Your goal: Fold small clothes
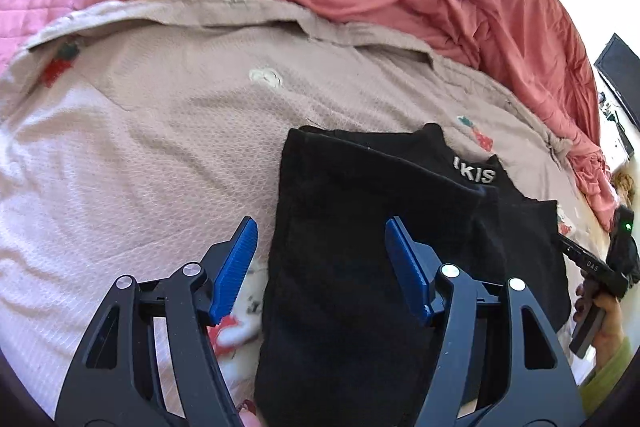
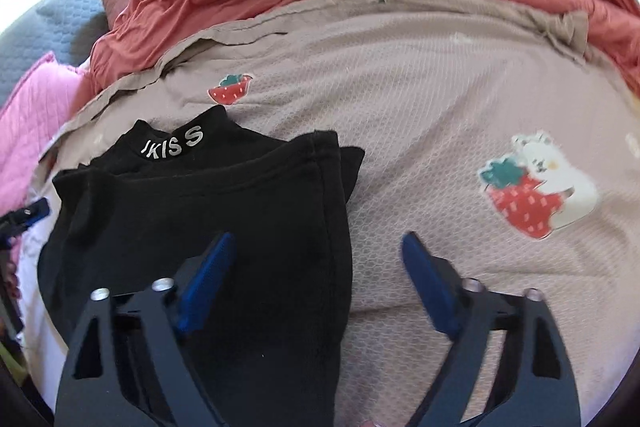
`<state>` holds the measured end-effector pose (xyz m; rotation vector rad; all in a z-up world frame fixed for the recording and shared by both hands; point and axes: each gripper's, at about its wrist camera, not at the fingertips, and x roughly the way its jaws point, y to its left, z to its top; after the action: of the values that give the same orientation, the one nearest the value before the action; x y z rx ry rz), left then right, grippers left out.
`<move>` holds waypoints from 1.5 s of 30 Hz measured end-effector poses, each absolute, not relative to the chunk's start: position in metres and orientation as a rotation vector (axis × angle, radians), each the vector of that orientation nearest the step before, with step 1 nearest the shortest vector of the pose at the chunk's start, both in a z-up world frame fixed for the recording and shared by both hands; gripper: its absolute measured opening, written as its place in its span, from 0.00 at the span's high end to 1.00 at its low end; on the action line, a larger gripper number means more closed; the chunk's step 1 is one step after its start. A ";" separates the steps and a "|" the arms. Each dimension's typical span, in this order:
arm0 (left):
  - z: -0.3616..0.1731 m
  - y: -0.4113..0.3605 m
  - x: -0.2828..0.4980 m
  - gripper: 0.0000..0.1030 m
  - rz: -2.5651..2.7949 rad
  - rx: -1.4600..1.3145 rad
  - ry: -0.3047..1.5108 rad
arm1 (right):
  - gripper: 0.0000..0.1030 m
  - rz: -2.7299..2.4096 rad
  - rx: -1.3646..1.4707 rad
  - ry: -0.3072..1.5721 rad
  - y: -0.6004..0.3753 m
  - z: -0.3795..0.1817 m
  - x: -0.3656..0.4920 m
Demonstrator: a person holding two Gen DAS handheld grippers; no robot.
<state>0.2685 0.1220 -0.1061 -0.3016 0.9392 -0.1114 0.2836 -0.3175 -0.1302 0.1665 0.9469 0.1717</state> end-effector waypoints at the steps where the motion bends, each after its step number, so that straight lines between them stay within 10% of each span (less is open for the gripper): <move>1: -0.109 0.120 0.275 0.43 -0.101 -0.294 0.949 | 0.28 0.169 0.179 0.946 -0.318 -0.131 0.284; 6: -0.119 0.107 0.300 0.52 -0.051 -0.262 0.987 | 0.75 0.199 0.194 0.929 -0.317 -0.129 0.285; 10: -0.119 0.100 0.301 0.94 -0.004 -0.223 0.993 | 0.84 0.208 0.136 0.912 -0.309 -0.125 0.283; 15: -0.081 0.096 0.287 0.98 0.025 -0.163 0.889 | 0.92 0.195 0.155 0.874 -0.315 -0.113 0.281; 34: -0.129 0.097 0.329 0.85 0.124 -0.089 1.011 | 0.91 0.038 0.140 0.899 -0.330 -0.138 0.285; 45: -0.096 0.107 0.290 0.76 0.129 -0.115 0.938 | 0.55 0.009 0.208 0.879 -0.343 -0.119 0.282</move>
<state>0.2898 0.1070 -0.0957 -0.1153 0.9383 0.1292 0.2825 -0.3433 -0.1195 0.2080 0.8788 0.0086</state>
